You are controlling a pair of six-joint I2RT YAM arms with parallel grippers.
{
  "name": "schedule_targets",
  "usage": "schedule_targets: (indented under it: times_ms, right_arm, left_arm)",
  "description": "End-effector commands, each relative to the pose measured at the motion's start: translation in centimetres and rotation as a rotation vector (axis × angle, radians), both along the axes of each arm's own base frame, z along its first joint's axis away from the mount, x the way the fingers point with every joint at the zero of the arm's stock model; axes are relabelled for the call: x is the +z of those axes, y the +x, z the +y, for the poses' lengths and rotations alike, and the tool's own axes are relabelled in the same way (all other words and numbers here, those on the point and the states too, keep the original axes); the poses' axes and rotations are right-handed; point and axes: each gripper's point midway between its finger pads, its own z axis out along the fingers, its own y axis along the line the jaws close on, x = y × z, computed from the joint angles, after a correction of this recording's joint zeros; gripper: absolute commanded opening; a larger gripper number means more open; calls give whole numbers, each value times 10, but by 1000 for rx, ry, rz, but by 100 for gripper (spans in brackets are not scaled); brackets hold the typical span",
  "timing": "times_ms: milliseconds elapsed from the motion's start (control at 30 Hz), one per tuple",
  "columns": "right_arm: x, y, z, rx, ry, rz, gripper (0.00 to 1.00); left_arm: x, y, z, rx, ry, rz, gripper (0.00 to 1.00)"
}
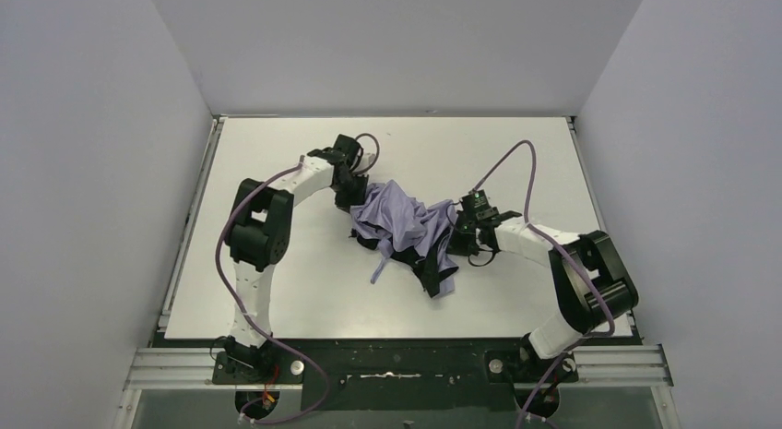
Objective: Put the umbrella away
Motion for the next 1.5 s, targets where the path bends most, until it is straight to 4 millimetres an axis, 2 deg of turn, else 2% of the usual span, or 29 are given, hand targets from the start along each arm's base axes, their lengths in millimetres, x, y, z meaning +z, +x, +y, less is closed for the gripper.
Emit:
schedule_targets:
  times_ms: [0,200,367,567,733,900,967,1100,1133,1267,1467]
  right_arm:
    - [-11,9,18,17,3,-1,0]
    - [-18,39,33,134,-2,-77,0]
    - [-13,47,52,231,18,-96,0]
    - [7,31,94,346,89,-112,0]
    - [16,11,122,346,131,-100,0]
    - [32,-3,149,407,232,-132,0]
    - [29,-12,141,419,205,-117,1]
    - [26,-19,102,369,67,-120,4]
    - [28,-22,93,363,38,-121,7]
    - [32,-33,63,333,-65,-116,9]
    - [40,-47,13,260,-241,-118,12]
  left_arm:
    - [1,-24,-40,-83,-102,9,0]
    - [3,-47,-82,-225,-158,1,0]
    - [3,-66,-104,-288,-188,-5,0]
    - [5,-87,-108,-248,-219,-27,0]
    - [8,-103,-116,-239,-241,-35,0]
    - [-2,-112,-125,-244,-231,-24,0]
    - [-9,-114,-121,-232,-211,-15,0]
    - [-12,-107,-103,-197,-153,-34,0]
    - [-8,-102,-99,-192,-143,-45,0]
    - [9,-86,-85,-188,-106,-93,17]
    - [34,-64,-65,-173,-71,-141,18]
